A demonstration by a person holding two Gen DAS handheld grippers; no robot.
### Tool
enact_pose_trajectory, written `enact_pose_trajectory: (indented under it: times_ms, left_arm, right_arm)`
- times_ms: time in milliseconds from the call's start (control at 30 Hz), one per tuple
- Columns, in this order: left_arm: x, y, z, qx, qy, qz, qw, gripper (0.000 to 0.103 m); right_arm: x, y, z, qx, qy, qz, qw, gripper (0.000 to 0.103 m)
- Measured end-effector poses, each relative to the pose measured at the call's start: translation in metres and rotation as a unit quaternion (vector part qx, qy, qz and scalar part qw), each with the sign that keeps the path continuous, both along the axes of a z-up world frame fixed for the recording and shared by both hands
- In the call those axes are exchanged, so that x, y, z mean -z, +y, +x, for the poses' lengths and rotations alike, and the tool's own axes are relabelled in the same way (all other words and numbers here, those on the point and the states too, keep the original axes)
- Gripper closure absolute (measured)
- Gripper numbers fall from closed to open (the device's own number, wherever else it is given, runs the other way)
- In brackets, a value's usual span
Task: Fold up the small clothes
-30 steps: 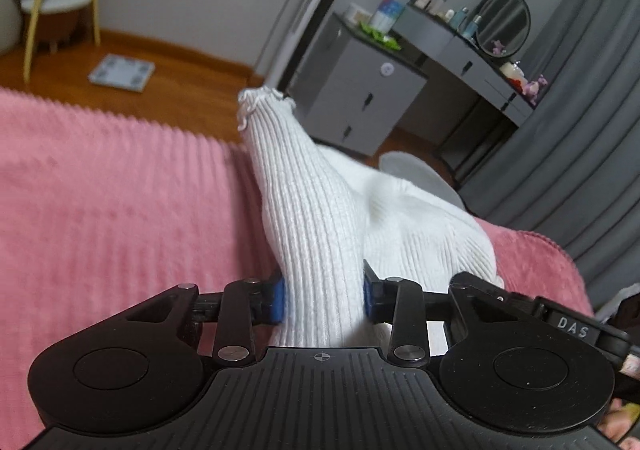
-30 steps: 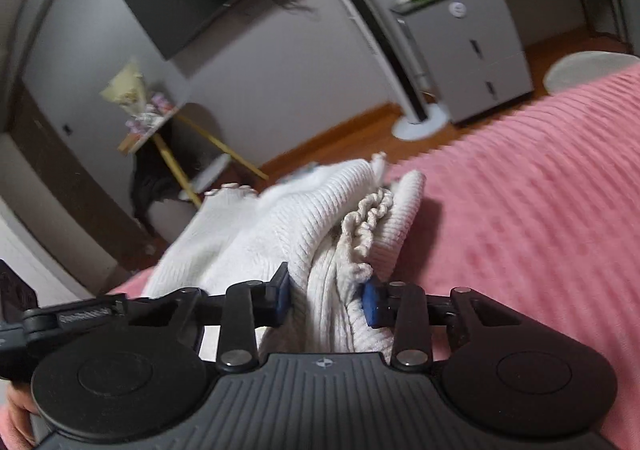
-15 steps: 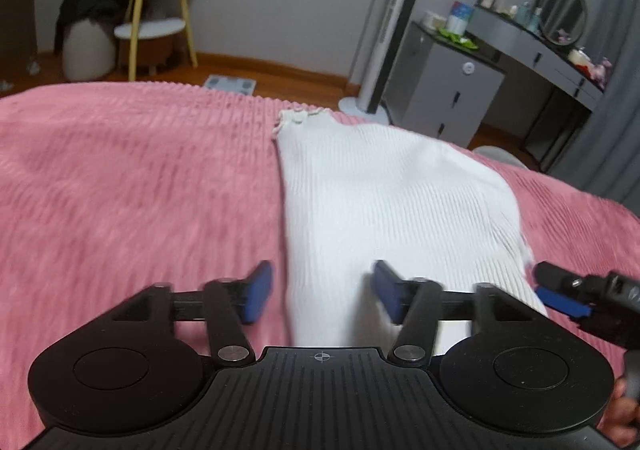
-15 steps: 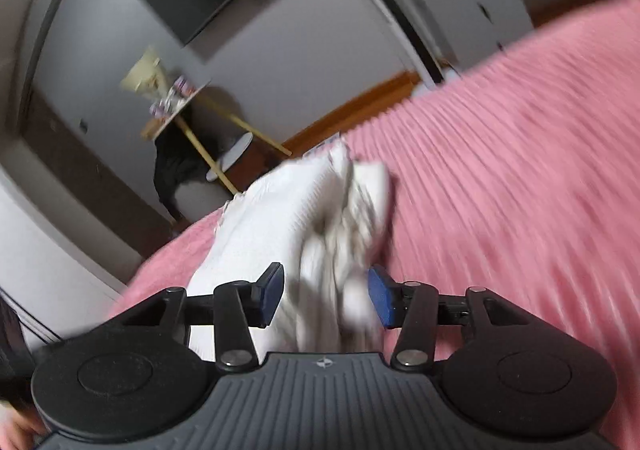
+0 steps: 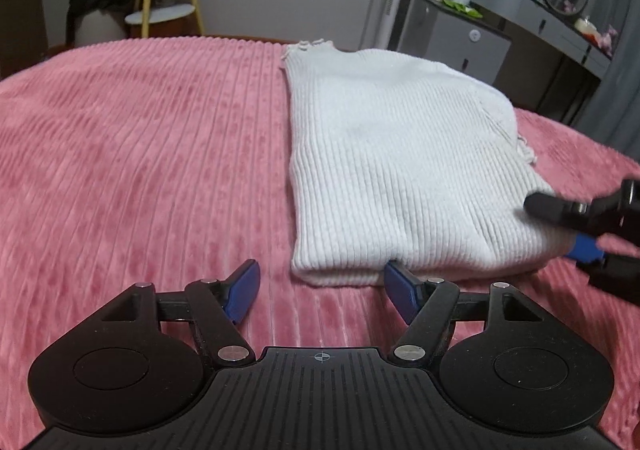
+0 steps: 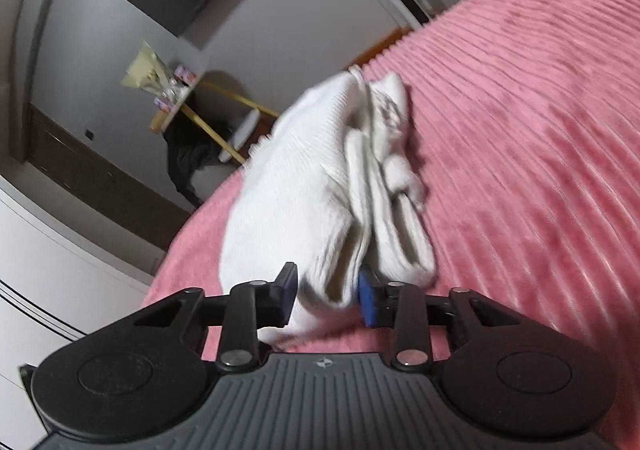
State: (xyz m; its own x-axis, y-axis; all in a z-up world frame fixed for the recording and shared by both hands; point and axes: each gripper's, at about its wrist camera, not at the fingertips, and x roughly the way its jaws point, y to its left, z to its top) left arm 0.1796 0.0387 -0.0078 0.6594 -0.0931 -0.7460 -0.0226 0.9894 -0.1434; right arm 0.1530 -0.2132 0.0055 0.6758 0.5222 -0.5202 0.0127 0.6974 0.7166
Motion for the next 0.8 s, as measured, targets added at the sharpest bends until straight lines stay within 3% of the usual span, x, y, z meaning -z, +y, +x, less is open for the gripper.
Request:
enact_pose_trajectory:
  times_ms: [167,267,333,567,700,800]
  left_arm:
    - [0.003,-0.004,0.003,0.005,0.004,0.012,0.9999,0.029]
    - [0.002,-0.006,0.005,0.000,0.007,0.011,0.9999,0.029]
    - [0.002,-0.007,0.007,-0.006,0.011,0.009,0.9999,0.029]
    - [-0.003,-0.009,0.011,-0.018,0.021,0.007,0.9996,0.031]
    - [-0.005,-0.007,0.012,-0.029,0.022,0.001,0.9993,0.032]
    - [-0.004,-0.005,0.012,-0.032,0.029,0.001,0.9990,0.032]
  right_arm:
    - [0.014,-0.004,0.016,0.037,0.025,0.045,0.998,0.070]
    - [0.021,0.004,0.025,0.030,0.031,0.052,0.998,0.072]
    - [0.018,0.011,0.025,0.025,0.018,0.019,0.999,0.090]
    - [-0.003,0.018,0.016,0.033,-0.038,-0.085,0.995,0.092]
    - [-0.019,0.036,0.005,0.034,-0.089,-0.197,0.976,0.092]
    - [-0.021,0.050,0.002,0.029,-0.111,-0.275,0.955,0.092]
